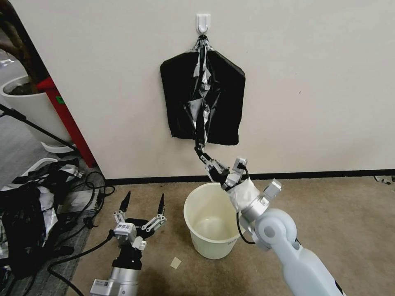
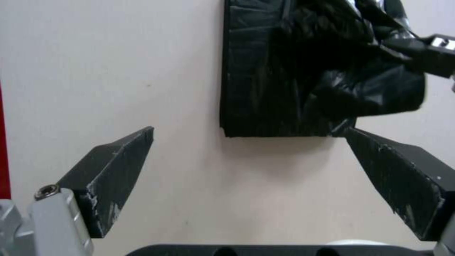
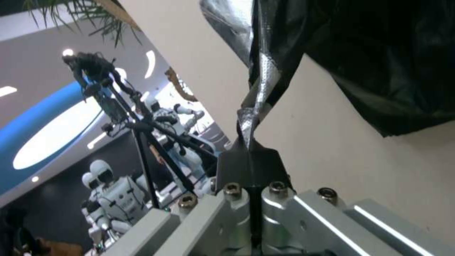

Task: Place a trash bag onto the trash bin.

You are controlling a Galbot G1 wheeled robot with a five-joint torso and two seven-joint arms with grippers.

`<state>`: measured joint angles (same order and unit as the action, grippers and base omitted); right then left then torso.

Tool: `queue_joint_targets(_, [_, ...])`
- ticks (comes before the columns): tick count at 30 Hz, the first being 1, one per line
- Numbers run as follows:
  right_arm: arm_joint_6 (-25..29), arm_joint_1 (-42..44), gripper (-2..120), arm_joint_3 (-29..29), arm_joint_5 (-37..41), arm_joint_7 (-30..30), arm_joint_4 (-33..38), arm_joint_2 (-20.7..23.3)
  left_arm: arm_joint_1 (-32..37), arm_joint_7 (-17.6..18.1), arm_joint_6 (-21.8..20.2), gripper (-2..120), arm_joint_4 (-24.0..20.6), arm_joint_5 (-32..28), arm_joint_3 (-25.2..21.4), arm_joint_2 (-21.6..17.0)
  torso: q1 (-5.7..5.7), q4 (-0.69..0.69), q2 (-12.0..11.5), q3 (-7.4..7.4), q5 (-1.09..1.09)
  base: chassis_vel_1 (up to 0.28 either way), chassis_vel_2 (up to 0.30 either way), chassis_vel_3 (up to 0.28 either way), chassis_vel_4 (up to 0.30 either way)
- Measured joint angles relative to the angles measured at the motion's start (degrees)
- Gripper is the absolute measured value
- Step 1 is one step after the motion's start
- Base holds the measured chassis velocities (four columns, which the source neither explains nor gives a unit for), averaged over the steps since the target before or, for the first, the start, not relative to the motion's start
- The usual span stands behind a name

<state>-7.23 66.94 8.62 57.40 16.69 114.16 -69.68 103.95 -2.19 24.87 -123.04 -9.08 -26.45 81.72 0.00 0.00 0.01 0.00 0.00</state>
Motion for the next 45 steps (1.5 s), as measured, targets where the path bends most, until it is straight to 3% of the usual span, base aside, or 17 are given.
queue_joint_targets(18, [1.81,2.35,0,-1.16,-4.08,2.41,0.26,2.19,-0.20,-0.10,-0.12,100,-1.40,-0.37,0.22,-0.91,0.00,0.00,-0.01,0.00,0.00,0.000,0.000,0.000,0.000])
queue_joint_targets(21, [2.25,1.77,0,-0.91,-4.14,1.92,-0.07,2.01,-0.76,-0.10,-0.88,100,-2.57,-0.97,0.27,-2.16,0.00,0.01,-0.01,0.00,0.00,0.000,0.000,0.000,0.000])
queue_joint_targets(24, [2.55,0.39,0,-0.23,-3.96,0.71,-0.58,2.07,-3.00,-0.09,-3.74,100,-5.57,-3.28,0.74,-7.02,0.00,0.01,0.00,0.01,-0.01,0.000,0.000,0.000,0.000])
queue_joint_targets(25, [2.55,0.39,0,-0.23,-3.96,0.71,-0.58,2.07,-3.00,-0.09,-3.74,100,-5.57,-3.28,0.74,-7.02,0.00,0.01,0.00,0.01,-0.01,0.000,0.000,0.000,0.000])
queue_joint_targets(27, [2.68,-0.59,0,0.28,-4.02,0.43,-0.79,2.79,-6.28,0.26,-7.72,100,-8.73,-7.97,0.85,-15.55,0.01,0.01,-0.01,0.01,-0.02,0.000,0.000,0.000,0.000])
queue_joint_targets(29, [2.73,-0.66,0,0.37,-4.16,0.48,-0.79,2.99,-6.96,0.34,-8.68,100,-9.28,-9.08,0.80,-17.67,0.01,0.00,-0.01,0.00,-0.02,0.000,0.000,0.000,0.000])
queue_joint_targets(31, [3.01,-0.82,0,0.60,-4.98,0.85,-0.76,3.65,-10.49,1.18,-12.86,100,-11.30,-14.85,0.64,-26.82,0.01,0.00,-0.01,0.01,-0.01,0.000,0.000,0.000,0.000])
queue_joint_targets(32, [3.01,-0.82,0,0.60,-4.98,0.85,-0.76,3.65,-10.49,1.18,-12.86,100,-11.30,-14.85,0.64,-26.82,0.01,0.00,-0.01,0.01,-0.01,0.000,0.000,0.000,0.000])
queue_joint_targets(34, [3.25,-1.03,0,0.73,-5.27,1.11,-0.96,3.97,-15.91,2.71,-17.09,100,-12.03,-21.62,1.66,-34.47,0.01,0.01,-0.01,0.01,-0.01,0.000,0.000,0.000,0.000])
queue_joint_targets(35, [3.25,-1.03,0,0.73,-5.27,1.11,-0.96,3.97,-15.91,2.71,-17.09,100,-12.03,-21.62,1.66,-34.47,0.01,0.01,-0.01,0.01,-0.01,0.000,0.000,0.000,0.000])
queue_joint_targets(38, [3.28,-1.18,0,0.99,-5.32,1.37,-1.04,4.09,-30.43,7.24,-23.32,100,-11.46,-32.68,6.76,-45.60,0.01,-0.01,-0.01,0.01,-0.01,0.000,0.000,0.000,0.000])
queue_joint_targets(39, [3.28,-1.18,0,0.99,-5.32,1.37,-1.04,4.09,-30.43,7.24,-23.32,100,-11.46,-32.68,6.76,-45.60,0.01,-0.01,-0.01,0.01,-0.01,0.000,0.000,0.000,0.000])
queue_joint_targets(42, [3.28,-1.04,0,1.13,-5.56,1.57,-1.14,3.96,-46.06,10.96,-28.41,100,-10.43,-39.85,15.72,-53.29,0.01,-0.01,-0.01,0.01,-0.01,0.000,0.000,0.000,0.000])
queue_joint_targets(43, [3.28,-1.04,0,1.13,-5.56,1.57,-1.14,3.96,-46.06,10.96,-28.41,100,-10.43,-39.85,15.72,-53.29,0.01,-0.01,-0.01,0.01,-0.01,0.000,0.000,0.000,0.000])
queue_joint_targets(45, [3.28,-0.98,0,1.13,-5.82,1.64,-1.34,3.59,-57.91,13.85,-33.21,100,-9.87,-40.97,23.62,-55.78,0.01,-0.01,-0.01,0.01,0.01,0.000,0.000,0.000,0.000])
